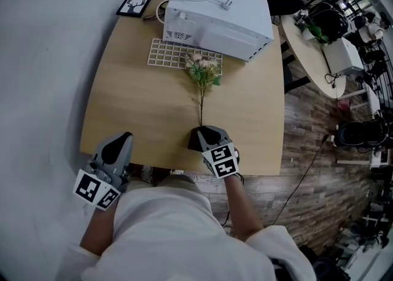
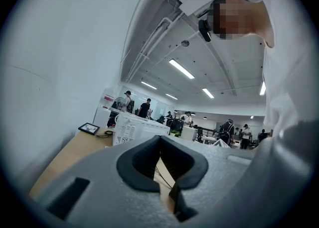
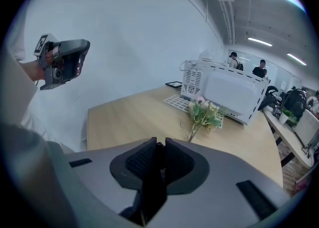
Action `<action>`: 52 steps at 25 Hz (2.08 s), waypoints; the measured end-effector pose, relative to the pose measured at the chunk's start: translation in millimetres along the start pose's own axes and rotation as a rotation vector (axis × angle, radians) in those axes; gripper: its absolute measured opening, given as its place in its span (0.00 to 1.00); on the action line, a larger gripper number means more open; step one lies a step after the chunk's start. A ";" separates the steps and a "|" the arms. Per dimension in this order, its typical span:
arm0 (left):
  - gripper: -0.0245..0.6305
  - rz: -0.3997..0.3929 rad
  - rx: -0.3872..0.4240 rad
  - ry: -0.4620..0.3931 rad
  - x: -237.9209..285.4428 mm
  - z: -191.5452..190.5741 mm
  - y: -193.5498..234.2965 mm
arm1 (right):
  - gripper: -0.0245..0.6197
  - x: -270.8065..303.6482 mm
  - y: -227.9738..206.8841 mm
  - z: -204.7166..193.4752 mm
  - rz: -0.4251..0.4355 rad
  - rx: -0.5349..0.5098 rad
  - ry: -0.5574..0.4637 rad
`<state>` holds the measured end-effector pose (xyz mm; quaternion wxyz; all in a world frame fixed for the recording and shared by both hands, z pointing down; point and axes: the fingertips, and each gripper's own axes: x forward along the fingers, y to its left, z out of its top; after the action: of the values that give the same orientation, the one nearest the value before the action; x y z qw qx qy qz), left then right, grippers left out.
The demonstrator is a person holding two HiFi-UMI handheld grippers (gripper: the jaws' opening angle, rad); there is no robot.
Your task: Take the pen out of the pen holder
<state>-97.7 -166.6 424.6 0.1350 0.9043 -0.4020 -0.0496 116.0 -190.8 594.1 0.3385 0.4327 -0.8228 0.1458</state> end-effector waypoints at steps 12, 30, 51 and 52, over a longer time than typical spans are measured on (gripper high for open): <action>0.06 -0.065 0.007 0.003 16.5 -1.3 -13.2 | 0.13 -23.3 -16.4 3.1 -0.048 0.131 -0.111; 0.06 -0.218 0.014 0.004 39.2 -1.2 -41.6 | 0.13 -85.9 -21.5 22.1 -0.169 0.184 -0.244; 0.06 -0.290 0.016 -0.017 42.0 7.4 -44.8 | 0.13 -140.3 -22.6 71.1 -0.260 0.204 -0.404; 0.06 -0.291 0.017 -0.019 42.1 8.5 -43.8 | 0.13 -143.4 -24.2 74.9 -0.264 0.206 -0.416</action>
<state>-39.9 -171.5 404.8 0.1148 0.9536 -0.2685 -0.0739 160.2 -156.9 440.3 0.1324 0.5893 -0.7917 0.0914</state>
